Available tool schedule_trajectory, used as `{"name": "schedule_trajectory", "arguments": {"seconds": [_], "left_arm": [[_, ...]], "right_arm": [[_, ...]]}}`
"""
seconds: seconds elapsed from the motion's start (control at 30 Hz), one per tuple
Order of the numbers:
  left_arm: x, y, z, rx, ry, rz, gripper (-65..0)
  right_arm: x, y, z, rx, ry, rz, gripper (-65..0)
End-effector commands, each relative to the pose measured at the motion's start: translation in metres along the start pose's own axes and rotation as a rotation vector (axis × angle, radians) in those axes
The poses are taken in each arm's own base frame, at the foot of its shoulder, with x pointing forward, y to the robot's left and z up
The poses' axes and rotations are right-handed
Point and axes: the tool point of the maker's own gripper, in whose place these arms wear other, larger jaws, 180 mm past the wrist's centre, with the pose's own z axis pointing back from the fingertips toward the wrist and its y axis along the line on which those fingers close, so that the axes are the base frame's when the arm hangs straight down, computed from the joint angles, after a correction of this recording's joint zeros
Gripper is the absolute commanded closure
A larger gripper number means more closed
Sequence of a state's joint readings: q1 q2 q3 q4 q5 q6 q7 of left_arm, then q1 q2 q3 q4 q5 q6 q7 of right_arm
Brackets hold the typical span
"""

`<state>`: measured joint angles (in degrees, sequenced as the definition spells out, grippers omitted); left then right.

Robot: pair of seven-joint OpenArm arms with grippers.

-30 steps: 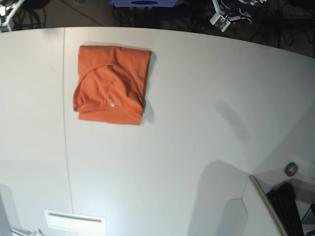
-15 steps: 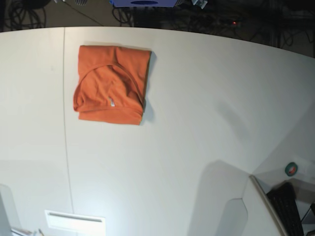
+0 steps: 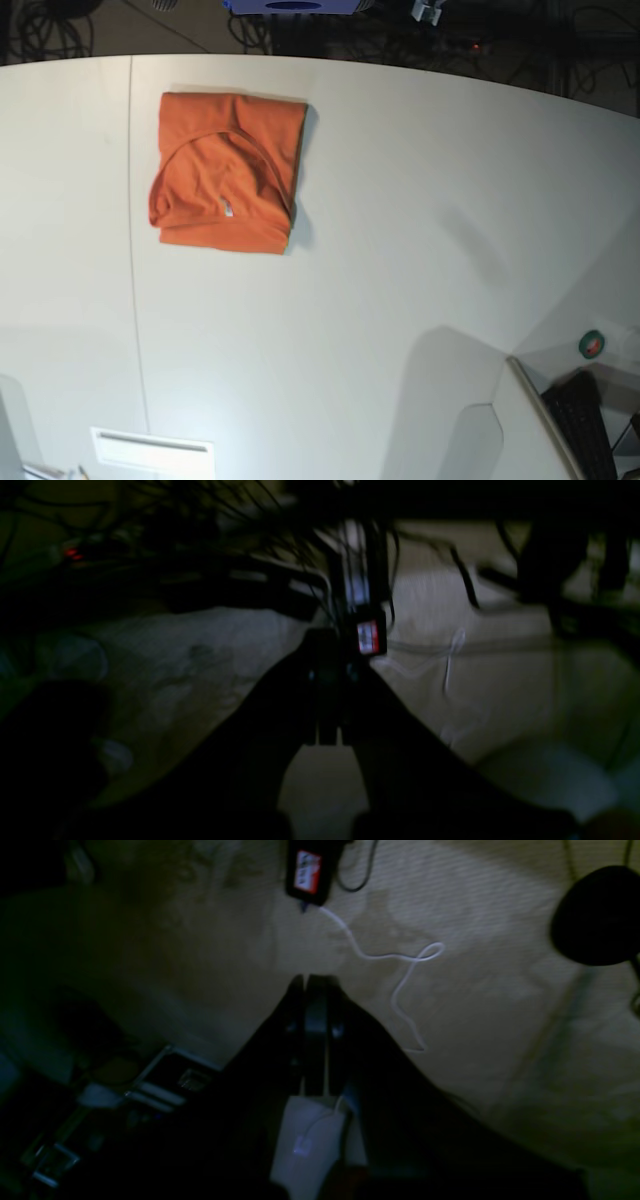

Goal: Layout the t-shirt on the table in an organized manner, then fold the t-shirt properly

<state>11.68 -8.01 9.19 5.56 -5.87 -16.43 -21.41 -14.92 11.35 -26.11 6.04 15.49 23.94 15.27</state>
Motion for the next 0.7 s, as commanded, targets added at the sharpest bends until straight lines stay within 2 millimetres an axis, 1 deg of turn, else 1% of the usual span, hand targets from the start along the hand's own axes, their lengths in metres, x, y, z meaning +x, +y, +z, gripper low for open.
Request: {"name": "schedule_trajectory", "arguments": {"seconds": [0.0, 0.03, 0.1, 0.17, 0.23, 0.3, 0.37, 0.43, 0.47, 0.6, 0.67], "left_arm": [[0.003, 0.011, 0.003, 0.030, -0.020, 0.030, 0.0], [0.010, 0.013, 0.002, 0.041, -0.042, 0.055, 0.0], [0.017, 0.014, 0.000, 0.046, -0.064, 0.072, 0.0], [0.015, 0.012, 0.000, 0.036, -0.052, 0.049, 0.0], [0.008, 0.008, 0.001, 0.015, -0.028, -0.003, 0.0], [0.001, 0.006, 0.002, 0.002, -0.003, -0.035, 0.0], [-0.015, 0.006, 0.007, 0.001, 0.030, -0.039, 0.0], [-0.024, 0.005, 0.009, 0.001, 0.054, -0.037, 0.0], [-0.027, 0.006, 0.009, 0.003, 0.063, -0.035, 0.0], [-0.028, 0.006, 0.010, 0.008, 0.065, -0.023, 0.0], [-0.030, -0.001, 0.009, -0.002, 0.069, -0.019, 0.0]], "right_arm": [[-0.001, 0.001, 0.000, 0.005, -0.002, -0.006, 0.0], [0.005, 0.005, -0.002, 0.013, -0.011, -0.005, 0.0], [0.008, 0.010, -0.004, 0.021, -0.016, -0.005, 0.0], [0.010, 0.016, -0.006, 0.029, -0.020, -0.006, 0.0], [0.016, 0.021, -0.008, 0.039, -0.029, -0.003, 0.0], [0.028, 0.019, -0.009, 0.036, -0.048, 0.002, 0.0], [0.036, 0.018, -0.009, 0.034, -0.060, 0.006, 0.0], [0.042, 0.016, -0.010, 0.032, -0.068, 0.010, 0.0], [0.043, 0.016, -0.010, 0.033, -0.068, 0.016, 0.0], [0.048, 0.014, -0.009, 0.031, -0.076, 0.024, 0.0], [0.052, 0.016, -0.009, 0.036, -0.091, 0.027, 0.0]]}}
